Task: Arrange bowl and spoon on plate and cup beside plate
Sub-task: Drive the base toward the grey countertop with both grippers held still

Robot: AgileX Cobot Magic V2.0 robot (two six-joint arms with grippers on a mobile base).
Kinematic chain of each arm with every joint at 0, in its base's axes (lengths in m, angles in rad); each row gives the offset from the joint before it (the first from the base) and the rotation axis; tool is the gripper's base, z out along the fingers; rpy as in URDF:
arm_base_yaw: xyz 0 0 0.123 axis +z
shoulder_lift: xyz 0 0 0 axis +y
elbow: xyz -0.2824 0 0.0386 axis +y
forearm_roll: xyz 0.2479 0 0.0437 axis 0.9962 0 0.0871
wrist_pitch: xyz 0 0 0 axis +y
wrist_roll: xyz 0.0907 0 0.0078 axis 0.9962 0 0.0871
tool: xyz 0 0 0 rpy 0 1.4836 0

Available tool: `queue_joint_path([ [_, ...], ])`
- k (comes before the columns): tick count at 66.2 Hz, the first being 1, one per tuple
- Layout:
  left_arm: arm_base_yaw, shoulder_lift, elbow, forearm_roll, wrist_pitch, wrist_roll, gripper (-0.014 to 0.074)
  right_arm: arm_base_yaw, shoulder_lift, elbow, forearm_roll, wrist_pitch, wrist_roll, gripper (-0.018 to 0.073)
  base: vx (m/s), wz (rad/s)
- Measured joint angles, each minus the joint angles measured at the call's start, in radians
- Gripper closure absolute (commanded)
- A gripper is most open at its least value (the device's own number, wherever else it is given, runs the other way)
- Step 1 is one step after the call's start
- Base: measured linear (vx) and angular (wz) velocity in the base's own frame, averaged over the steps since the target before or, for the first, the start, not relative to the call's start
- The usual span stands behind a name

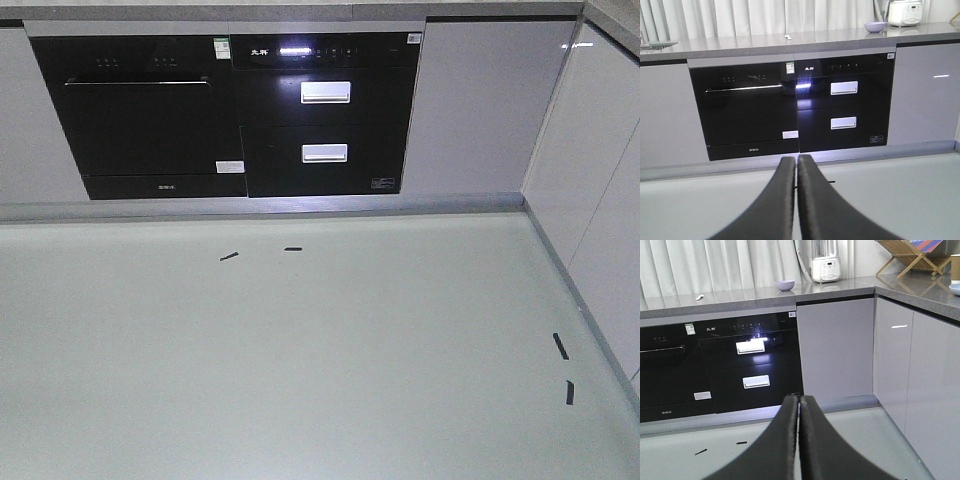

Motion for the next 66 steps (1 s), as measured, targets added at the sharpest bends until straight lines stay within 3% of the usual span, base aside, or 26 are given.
queue_joint_path([
  [66, 0.0, 0.0, 0.0, 0.0, 0.0, 0.0, 0.0602, 0.0, 0.0, 0.0, 0.0, 0.0, 0.0, 0.0564, 0.03, 0.02],
])
